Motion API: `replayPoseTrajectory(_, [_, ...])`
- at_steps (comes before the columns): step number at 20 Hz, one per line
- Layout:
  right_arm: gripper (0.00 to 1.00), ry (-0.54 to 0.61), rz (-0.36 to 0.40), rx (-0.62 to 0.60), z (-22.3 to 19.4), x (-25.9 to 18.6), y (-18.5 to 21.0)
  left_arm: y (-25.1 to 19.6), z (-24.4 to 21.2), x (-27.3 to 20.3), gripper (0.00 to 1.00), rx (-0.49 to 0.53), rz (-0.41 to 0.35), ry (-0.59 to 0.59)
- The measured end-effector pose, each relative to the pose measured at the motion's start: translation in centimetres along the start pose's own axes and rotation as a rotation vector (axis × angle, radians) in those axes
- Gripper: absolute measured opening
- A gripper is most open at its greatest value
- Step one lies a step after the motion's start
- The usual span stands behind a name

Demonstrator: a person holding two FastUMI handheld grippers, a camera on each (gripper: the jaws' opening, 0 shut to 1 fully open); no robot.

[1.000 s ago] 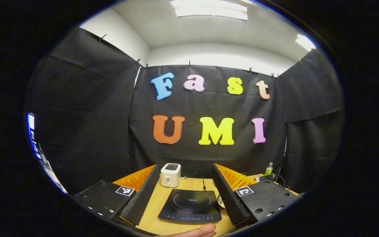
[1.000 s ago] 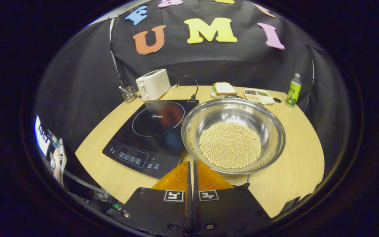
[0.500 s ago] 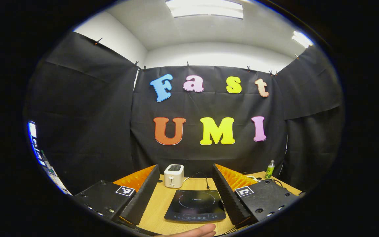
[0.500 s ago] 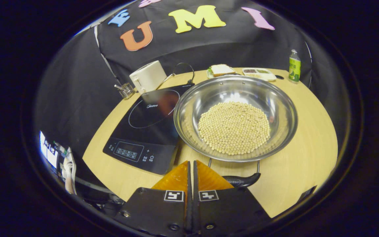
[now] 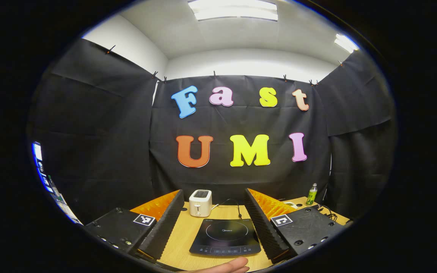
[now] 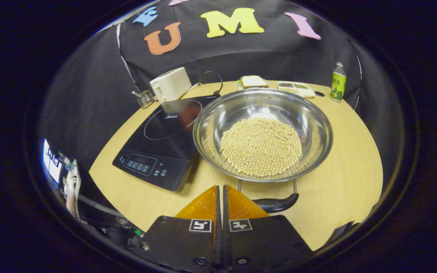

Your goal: First push the handle of the pot to place it horizontally, then grasp the pot with both hands and set it on the induction cooktop.

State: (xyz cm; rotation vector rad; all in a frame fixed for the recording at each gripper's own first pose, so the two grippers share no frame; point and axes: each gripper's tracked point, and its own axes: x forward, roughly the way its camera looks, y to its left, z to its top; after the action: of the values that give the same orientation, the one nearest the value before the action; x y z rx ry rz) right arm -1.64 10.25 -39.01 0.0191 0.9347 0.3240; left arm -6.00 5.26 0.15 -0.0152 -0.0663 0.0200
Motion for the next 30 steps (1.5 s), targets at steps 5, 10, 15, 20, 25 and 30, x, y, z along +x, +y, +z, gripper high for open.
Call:
replayPoseTrajectory(5, [0.04, -0.002, -0.018, -0.032, -0.4, -0.5, -1.4, -0.4, -0.4, 0.0, 0.95, 0.023, -0.006, 0.005])
replayPoseTrajectory(10, [0.04, -0.004, -0.016, -0.07, -0.8, -1.0, -2.4, -1.9, -0.9, -0.2, 0.95, 0.038, -0.043, 0.01])
replayPoseTrajectory(15, [0.04, -0.001, -0.044, -0.098, -0.9, -1.3, -3.8, -2.6, -1.2, -0.3, 0.96, 0.048, -0.065, 0.015])
replayPoseTrajectory(20, [0.04, -0.007, -0.065, -0.116, -0.8, -1.4, -4.6, -3.1, -0.9, -0.4, 0.97, 0.026, -0.084, 0.006])
replayPoseTrajectory(25, [0.01, -0.018, -0.082, -0.128, -0.6, -1.6, -6.2, -3.2, -1.7, -0.7, 0.97, 0.042, -0.087, 0.008])
replayPoseTrajectory(30, [0.0, -0.066, -0.125, -0.151, 0.4, -1.6, -8.3, -2.6, -2.2, -0.9, 0.97, 0.036, -0.078, -0.004])
